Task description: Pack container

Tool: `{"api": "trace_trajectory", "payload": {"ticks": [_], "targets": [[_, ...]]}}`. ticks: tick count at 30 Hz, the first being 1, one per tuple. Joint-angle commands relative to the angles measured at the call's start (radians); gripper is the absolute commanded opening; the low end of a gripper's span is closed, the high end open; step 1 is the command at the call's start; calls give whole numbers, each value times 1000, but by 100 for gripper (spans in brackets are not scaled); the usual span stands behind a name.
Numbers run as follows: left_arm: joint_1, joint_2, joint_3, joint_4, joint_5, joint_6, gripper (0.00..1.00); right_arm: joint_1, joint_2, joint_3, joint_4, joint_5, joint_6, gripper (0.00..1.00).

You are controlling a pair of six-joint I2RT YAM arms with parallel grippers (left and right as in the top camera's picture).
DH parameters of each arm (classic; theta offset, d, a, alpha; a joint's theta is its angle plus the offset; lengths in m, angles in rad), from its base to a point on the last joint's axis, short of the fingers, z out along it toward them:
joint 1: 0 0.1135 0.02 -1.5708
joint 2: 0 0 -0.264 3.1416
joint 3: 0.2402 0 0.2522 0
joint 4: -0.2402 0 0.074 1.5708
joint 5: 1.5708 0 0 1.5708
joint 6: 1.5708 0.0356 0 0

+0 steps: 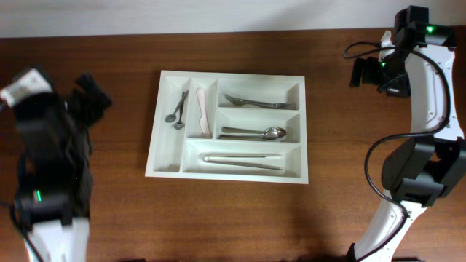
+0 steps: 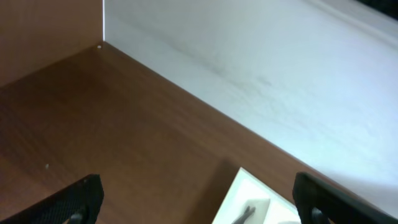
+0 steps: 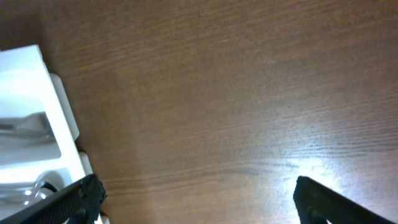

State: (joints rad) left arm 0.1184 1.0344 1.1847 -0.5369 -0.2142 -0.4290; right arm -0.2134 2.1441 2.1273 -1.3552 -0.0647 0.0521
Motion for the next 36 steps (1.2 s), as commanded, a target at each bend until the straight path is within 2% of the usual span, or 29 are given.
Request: {"api": "trace_trajectory", "payload": {"ticks": [1,7,17,20,23,30,36], "targets": [[-27,-183,-188,70,15,87,99,3,-15,10,1,2,5,99],[-73,-478,-510,256,-10,94,99,3,-15,10,1,2,5,99],[-164,-816,-838,481,-45,93,99,3,-15,10,1,2,5,99],[-164,-877,-932,590,-44,93,99,3,-15,10,1,2,5,99],[-164,-912,-980,627,-41,93,99,3,-15,10,1,2,5,99],[-134,-961,-1023,630,-16,94,99,3,-15,10,1,2,5,99],[-68,-1032,-1101,634,116,93,99,3,-15,10,1,2,5,99]]}}
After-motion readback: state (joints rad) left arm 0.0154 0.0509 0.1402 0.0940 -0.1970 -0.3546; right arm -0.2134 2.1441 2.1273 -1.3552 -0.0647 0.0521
